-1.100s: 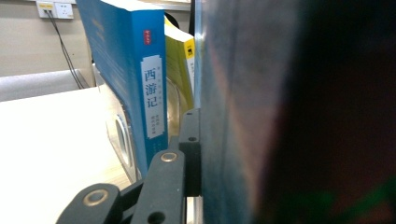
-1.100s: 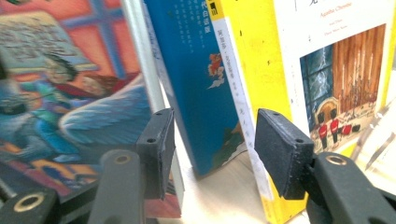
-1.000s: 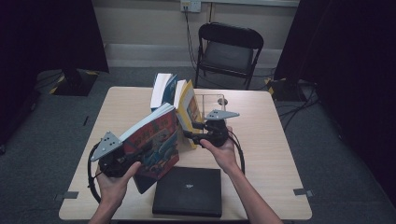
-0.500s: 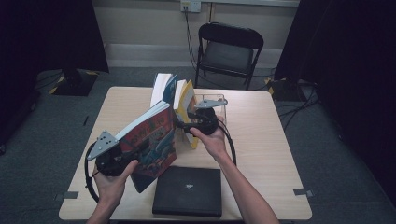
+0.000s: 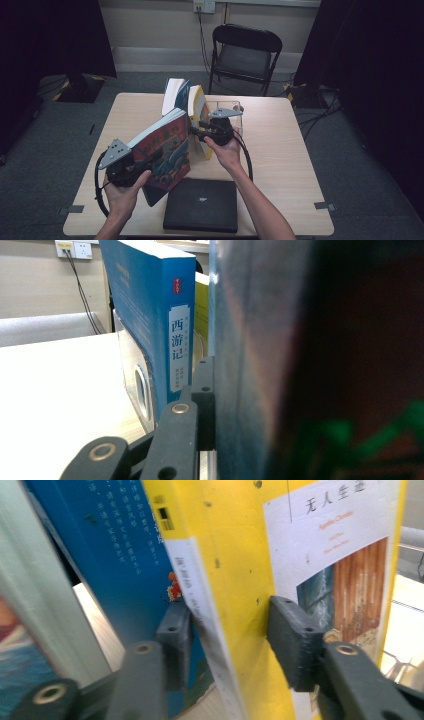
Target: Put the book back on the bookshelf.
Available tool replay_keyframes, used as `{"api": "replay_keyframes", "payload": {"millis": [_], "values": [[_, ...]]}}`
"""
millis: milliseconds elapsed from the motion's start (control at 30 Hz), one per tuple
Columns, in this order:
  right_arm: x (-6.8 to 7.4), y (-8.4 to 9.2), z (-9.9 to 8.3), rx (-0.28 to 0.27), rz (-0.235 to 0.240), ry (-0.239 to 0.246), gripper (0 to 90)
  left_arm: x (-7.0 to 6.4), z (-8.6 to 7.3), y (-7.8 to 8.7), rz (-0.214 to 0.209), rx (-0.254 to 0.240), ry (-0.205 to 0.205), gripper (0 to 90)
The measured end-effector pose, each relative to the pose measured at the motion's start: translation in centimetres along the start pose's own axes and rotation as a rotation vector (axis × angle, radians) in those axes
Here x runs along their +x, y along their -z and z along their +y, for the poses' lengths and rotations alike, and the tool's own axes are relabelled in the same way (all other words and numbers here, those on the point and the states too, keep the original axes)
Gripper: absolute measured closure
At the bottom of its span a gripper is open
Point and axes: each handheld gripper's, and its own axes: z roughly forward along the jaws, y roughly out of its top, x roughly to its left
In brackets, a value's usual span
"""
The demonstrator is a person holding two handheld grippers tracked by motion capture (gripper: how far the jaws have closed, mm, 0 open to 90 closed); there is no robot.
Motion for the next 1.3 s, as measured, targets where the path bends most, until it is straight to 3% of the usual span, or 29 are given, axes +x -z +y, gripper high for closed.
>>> {"api": "replay_keyframes", "payload": {"millis": [200,567,800,1000,1300], "values": [[-0.7,1.4,-0.4,-0.022,-0.006,-0.032,65.4,-0.3,0.2,-0.4,0.009,0.009,-0.003,74.5],[-2.2,3.9,-1.6,-0.069,-0.045,-0.127,70.7,-2.1,1.3,-2.4,0.014,0.004,-0.013,74.5],[-3.4,5.3,-2.2,-0.088,-0.086,-0.166,72.8,-2.9,1.9,-4.6,0.062,0.021,-0.009,74.5],[-3.8,5.8,-2.6,-0.085,-0.084,-0.167,74.6,-3.6,2.6,-7.0,0.094,0.019,-0.021,74.5],[-3.7,5.9,-2.4,-0.077,-0.067,-0.144,71.6,-3.7,3.0,-9.6,0.152,0.023,-0.031,74.5]]}}
